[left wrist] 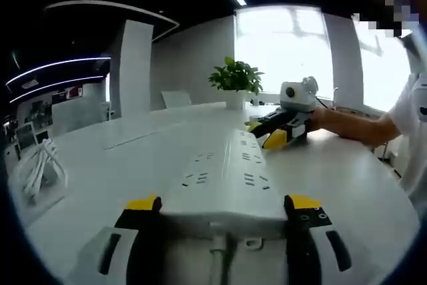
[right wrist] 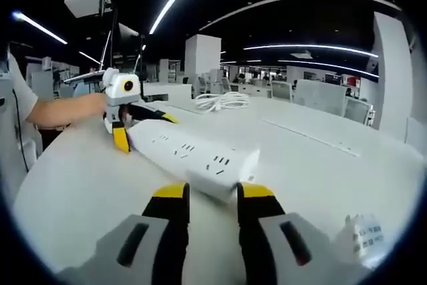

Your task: Straighten the power strip on the desk, plug the charger into it

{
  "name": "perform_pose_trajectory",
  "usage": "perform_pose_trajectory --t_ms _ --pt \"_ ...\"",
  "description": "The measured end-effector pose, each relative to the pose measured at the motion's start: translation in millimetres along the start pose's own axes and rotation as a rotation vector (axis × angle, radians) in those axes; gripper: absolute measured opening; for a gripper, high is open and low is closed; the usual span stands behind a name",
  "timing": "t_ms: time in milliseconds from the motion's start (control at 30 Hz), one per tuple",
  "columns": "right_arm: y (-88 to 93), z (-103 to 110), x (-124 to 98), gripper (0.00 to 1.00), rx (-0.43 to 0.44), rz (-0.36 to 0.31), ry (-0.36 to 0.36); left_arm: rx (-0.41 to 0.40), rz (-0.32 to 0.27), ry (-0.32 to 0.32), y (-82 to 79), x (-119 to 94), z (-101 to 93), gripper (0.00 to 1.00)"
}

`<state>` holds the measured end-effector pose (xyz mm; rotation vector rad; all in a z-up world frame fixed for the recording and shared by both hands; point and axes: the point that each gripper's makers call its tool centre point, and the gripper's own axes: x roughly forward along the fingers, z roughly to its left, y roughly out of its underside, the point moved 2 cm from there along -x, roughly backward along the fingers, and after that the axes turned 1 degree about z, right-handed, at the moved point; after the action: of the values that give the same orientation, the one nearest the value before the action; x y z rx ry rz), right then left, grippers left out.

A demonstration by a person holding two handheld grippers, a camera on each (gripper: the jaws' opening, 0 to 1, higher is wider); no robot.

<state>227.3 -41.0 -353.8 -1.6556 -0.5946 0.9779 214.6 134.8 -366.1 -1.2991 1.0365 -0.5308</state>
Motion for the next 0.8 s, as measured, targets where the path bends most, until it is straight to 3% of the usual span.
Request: perform_pose_trajectory --t_ms 133,800 --pt "-0.4 6.0 -3.3 0.30 0.050 -0.007 -0.036 0.004 0.000 0.011 0.2 0.0 -1.4 0.76" --pt "1.4 11.9 -6.0 0.29 0.004 0.011 -0.049 0.014 0.004 0.042 0.5 0.5 4.2 0.76"
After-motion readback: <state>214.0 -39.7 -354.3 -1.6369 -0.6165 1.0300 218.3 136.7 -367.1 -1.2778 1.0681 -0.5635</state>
